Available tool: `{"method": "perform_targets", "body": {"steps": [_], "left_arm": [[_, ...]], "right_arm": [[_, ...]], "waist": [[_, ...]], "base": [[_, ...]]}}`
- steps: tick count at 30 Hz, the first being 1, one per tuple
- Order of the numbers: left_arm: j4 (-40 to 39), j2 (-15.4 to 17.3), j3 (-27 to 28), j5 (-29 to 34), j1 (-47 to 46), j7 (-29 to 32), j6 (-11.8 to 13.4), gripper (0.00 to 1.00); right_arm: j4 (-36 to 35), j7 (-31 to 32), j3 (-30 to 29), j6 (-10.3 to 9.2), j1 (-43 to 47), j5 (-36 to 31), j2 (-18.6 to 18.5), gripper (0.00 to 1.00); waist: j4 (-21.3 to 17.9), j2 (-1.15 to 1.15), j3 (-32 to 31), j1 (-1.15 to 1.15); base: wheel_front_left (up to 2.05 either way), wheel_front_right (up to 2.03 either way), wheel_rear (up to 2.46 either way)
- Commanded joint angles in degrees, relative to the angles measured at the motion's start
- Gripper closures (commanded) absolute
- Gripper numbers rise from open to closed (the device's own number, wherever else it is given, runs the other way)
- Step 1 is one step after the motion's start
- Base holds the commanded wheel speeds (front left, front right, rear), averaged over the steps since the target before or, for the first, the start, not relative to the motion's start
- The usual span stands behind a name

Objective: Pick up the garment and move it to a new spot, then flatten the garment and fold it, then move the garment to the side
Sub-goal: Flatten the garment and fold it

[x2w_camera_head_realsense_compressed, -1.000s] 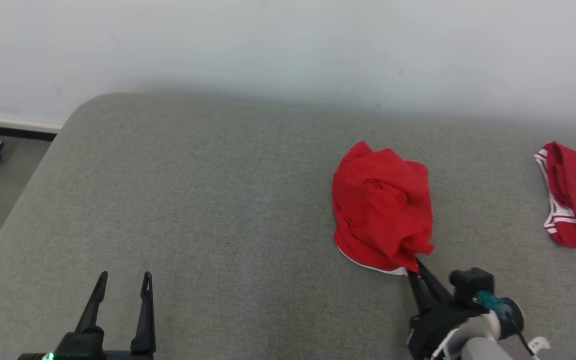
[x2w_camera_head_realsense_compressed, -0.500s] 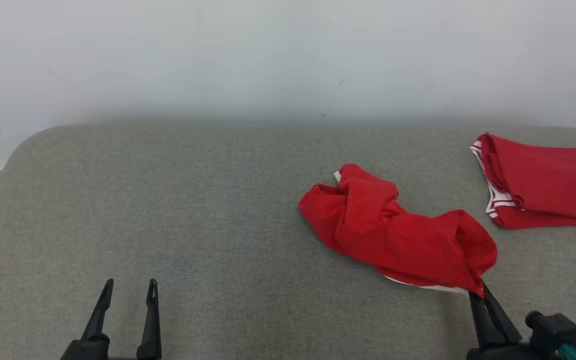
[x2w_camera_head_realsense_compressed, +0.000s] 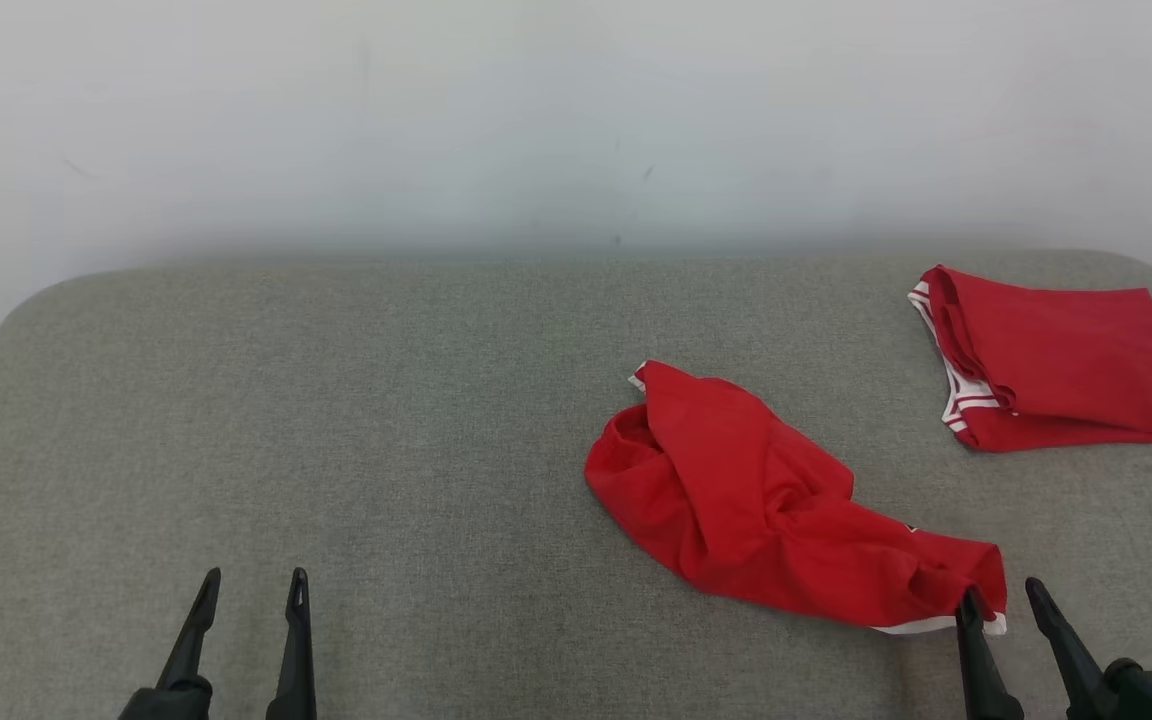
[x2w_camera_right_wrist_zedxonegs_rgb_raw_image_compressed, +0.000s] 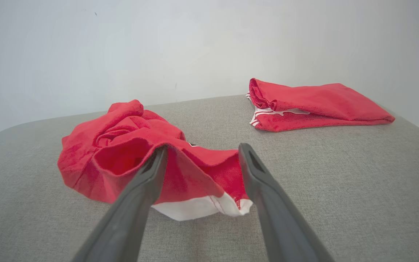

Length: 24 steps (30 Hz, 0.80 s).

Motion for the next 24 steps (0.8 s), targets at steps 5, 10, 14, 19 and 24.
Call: {"method": "perform_targets", "body": {"steps": [5, 10, 14, 19, 24], "left_arm": [[-0.2, -0.1, 0.5, 0.5, 0.7, -0.2, 0.0, 0.0], [-0.1, -0.3, 0.5, 0.6, 0.5, -0.2, -0.1, 0.0], [-0.2, -0.5, 0.4, 0.7, 0.4, -0.2, -0.1, 0.0], [-0.1, -0.5, 0.2, 0.7, 0.0, -0.2, -0.2, 0.0], [0.3, -0.7, -0.2, 0.7, -0.7, -0.2, -0.5, 0.0]], "right_arm": [[-3.7, -1.0, -0.3, -0.15, 0.6, -0.6, 0.1, 0.0], [-5.9, -1.3, 0.3, -0.15, 0.1, -0.4, -0.4, 0.0], [-6.0, -0.5, 1.5, -0.15, -2.0, -0.3, -1.4, 0.0], [-5.0, 1.8, 3.8, -0.15, -6.7, -1.0, -2.0, 0.0], [-0.1, 4.1, 7.5, -0.15, -14.2, -0.2, -3.1, 0.0]], "waist": [[-0.3, 0.0, -0.1, 0.0], [-0.1, 0.0, -0.1, 0.0], [0.2, 0.0, -0.1, 0.0], [1.3, 0.0, 0.0, 0.0], [3.0, 0.0, 0.6, 0.0]], "base": [[0.0, 0.0, 0.0], [0.0, 0.0, 0.0], [0.0, 0.0, 0.0], [0.0, 0.0, 0.0], [0.0, 0.0, 0.0]]}}
